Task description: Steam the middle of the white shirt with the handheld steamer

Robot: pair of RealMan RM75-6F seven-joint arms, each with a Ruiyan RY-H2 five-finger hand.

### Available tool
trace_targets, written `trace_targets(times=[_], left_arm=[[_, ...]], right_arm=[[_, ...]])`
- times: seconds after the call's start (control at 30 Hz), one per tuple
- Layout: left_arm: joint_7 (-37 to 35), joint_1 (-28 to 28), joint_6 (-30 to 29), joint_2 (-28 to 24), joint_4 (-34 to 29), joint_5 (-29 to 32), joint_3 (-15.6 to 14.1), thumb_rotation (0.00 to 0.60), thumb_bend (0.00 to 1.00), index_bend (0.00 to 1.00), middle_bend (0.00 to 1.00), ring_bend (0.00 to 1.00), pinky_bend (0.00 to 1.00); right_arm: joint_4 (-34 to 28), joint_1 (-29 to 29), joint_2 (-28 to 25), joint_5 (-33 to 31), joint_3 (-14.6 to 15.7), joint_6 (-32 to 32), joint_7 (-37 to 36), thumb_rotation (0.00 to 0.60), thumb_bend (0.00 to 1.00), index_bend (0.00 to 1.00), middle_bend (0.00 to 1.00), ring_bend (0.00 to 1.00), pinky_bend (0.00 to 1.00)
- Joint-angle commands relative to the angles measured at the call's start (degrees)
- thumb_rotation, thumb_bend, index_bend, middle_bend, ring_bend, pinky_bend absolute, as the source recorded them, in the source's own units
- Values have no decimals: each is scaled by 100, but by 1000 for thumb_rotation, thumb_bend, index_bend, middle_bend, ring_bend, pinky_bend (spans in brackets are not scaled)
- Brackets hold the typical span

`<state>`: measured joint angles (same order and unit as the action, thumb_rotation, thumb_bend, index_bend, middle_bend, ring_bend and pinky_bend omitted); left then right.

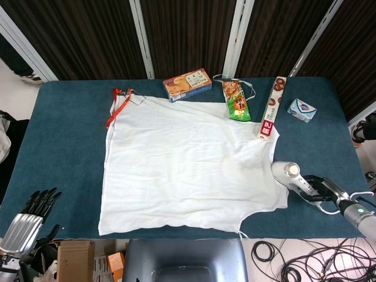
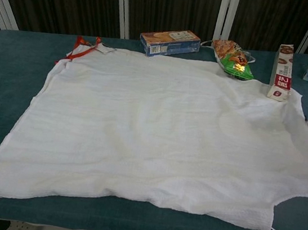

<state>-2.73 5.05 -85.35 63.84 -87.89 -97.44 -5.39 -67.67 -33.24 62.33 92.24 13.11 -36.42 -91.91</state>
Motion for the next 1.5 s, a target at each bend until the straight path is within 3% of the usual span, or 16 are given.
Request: trace_targets(times=[0.03, 0.53, 0.7, 0.9, 1.27, 1.5], left_arm=[[8, 1, 5, 4, -2, 6, 1, 600, 389, 0, 29, 9, 0], [8, 25, 48, 13, 7, 27, 3, 600, 389, 0, 30, 10, 0], [-17, 41, 74, 8, 10, 32, 0, 600, 388, 0, 31, 11, 0], [-32, 18, 29, 4, 24, 43, 3, 600, 389, 0, 31, 11, 0], [-30, 46, 57, 0, 6, 15, -3, 600, 390, 0, 31, 11, 0], [36, 85, 112, 24, -32, 19, 10, 600, 389, 0, 31, 11, 0]], right_arm=[[-5, -21, 8, -4, -7, -21, -31, 600, 292, 332, 284, 289, 523], [30, -216, 171, -272, -97, 369, 361, 600, 552, 660, 570, 595, 764], [89, -162, 367, -687, -351, 485, 555, 600, 582, 801, 705, 721, 871], [-77, 2, 263, -1000, -606, 244, 1178, 600, 690, 988, 890, 910, 1000], [-795, 409, -284, -1800, -1083, -462, 3019, 600, 778, 1000, 942, 965, 1000], [-1801, -172, -529, -2501, -1500, -57, 4886, 600, 787, 1000, 944, 967, 1000]])
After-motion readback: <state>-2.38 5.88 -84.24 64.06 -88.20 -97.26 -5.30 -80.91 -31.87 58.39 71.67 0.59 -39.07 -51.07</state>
